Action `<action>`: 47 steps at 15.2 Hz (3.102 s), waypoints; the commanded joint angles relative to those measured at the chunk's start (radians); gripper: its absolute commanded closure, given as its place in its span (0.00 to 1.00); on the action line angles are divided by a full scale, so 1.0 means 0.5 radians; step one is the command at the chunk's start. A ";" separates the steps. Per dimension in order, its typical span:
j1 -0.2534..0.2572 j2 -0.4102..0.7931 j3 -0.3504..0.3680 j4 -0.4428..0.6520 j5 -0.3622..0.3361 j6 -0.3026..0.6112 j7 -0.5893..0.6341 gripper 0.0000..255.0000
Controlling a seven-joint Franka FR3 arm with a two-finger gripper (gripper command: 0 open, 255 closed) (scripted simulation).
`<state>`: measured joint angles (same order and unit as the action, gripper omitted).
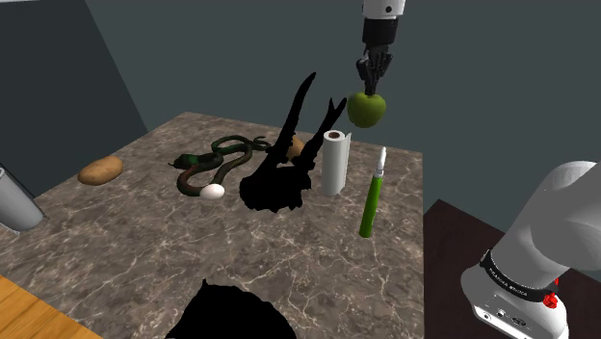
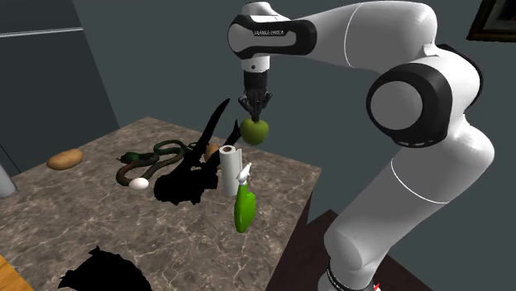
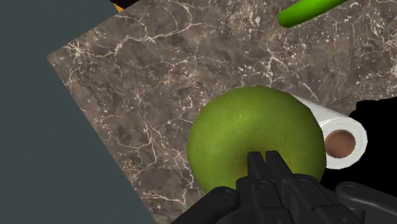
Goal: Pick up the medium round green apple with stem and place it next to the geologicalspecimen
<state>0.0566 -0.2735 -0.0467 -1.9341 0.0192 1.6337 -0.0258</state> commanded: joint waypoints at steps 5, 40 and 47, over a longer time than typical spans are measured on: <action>0.117 0.068 0.191 0.054 0.056 0.024 0.299 1.00; 0.686 1.100 0.774 1.000 -0.138 0.124 1.450 1.00; 0.675 1.090 0.770 0.798 -0.135 0.316 1.445 1.00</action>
<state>0.3945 0.2715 0.3384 -1.5209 -0.0482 1.7769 0.6966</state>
